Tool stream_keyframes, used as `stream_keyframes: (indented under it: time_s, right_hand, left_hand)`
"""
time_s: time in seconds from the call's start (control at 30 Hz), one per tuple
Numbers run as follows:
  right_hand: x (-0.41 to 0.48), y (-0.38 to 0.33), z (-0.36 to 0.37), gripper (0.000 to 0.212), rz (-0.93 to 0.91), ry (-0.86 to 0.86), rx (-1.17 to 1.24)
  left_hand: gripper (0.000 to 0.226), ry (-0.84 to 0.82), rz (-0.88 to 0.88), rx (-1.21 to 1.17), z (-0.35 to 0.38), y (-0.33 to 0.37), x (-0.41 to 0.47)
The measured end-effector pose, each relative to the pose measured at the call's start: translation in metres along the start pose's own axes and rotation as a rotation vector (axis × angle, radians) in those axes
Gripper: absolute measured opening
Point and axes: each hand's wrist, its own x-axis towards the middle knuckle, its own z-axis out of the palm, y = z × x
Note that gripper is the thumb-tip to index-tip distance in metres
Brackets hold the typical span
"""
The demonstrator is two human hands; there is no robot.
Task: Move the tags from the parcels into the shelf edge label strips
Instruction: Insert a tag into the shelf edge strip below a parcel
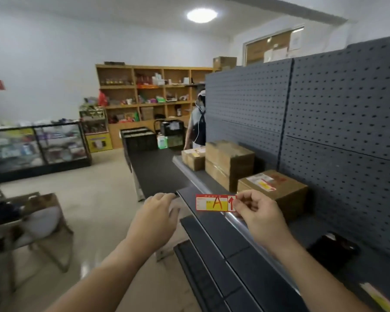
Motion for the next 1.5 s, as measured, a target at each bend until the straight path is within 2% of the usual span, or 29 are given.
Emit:
stream_keyframes:
  time_s: [0.33, 0.63, 0.97, 1.27, 1.37, 1.5]
  right_hand:
    - [0.116, -0.013, 0.183, 0.009, -0.032, -0.069, 0.090]
    - [0.228, 0.012, 0.287, 0.008, 0.008, -0.132, 0.164]
    - [0.397, 0.068, 0.379, 0.006, 0.038, -0.136, 0.230]
    - [0.501, 0.111, 0.423, 0.005, 0.092, -0.009, 0.154]
    - [0.528, 0.129, 0.430, 0.006, 0.120, 0.094, 0.099]
    - [0.550, 0.153, 0.429, 0.003, 0.182, 0.310, 0.000]
  left_hand:
    - [0.040, -0.012, -0.105, 0.045, -0.030, -0.180, 0.088]
    - [0.042, -0.018, -0.108, 0.038, -0.004, -0.282, 0.176]
    - [0.040, -0.006, -0.157, -0.008, 0.040, -0.382, 0.327]
    - [0.042, -0.052, -0.076, -0.017, 0.104, -0.458, 0.442]
    - [0.043, -0.089, 0.017, -0.051, 0.139, -0.475, 0.492]
    - [0.042, -0.184, 0.205, -0.088, 0.190, -0.485, 0.557]
